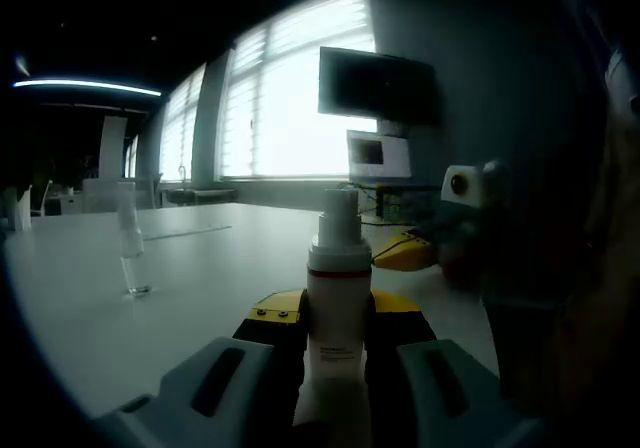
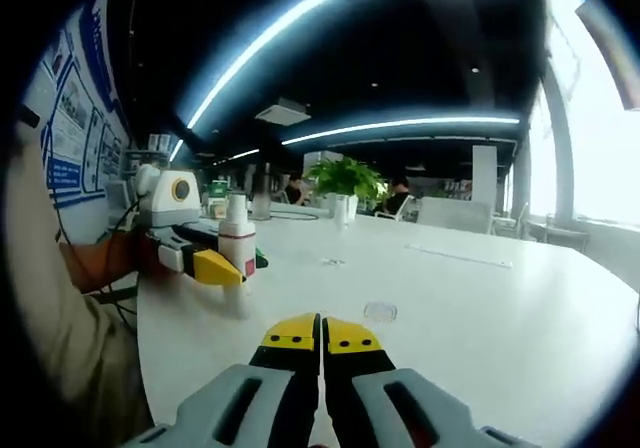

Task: Clamp pump bottle remove cover press pump head put on cover

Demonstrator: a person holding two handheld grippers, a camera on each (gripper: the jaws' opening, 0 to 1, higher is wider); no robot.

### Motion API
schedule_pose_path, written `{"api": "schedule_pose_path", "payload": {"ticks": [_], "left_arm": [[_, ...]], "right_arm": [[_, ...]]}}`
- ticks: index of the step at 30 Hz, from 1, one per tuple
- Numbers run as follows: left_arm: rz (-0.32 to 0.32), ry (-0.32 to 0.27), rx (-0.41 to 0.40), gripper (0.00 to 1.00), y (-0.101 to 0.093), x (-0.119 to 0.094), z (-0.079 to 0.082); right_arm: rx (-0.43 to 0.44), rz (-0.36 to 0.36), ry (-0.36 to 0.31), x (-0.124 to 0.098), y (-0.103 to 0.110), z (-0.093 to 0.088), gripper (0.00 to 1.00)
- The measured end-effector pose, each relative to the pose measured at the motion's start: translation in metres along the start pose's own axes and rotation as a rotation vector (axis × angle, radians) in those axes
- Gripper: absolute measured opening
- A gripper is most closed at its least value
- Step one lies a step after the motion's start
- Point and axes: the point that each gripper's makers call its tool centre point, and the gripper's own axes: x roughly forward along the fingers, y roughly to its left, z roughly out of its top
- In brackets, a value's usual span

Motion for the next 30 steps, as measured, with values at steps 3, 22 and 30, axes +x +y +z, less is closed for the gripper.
{"api": "schedule_pose_path", "payload": {"ticks": [3,22,30], "left_arm": [[0.0,0.0,0.0,0.13,0.0001,0.0001,0.0],[0.002,0.001,-0.002,0.13,-0.0008,0.0007,-0.0002],[0.006,0.001,-0.001,0.13,-0.0006,0.0009,-0.0002]], "right_arm": [[0.011,0.007,-0.018,-0.001,-0.0017,0.0015,0.0],[0.021,0.017,-0.023,-0.0019,0.0017,0.0022,0.0],[0.024,0.011,-0.027,-0.0037,0.0,0.0035,0.0]]}}
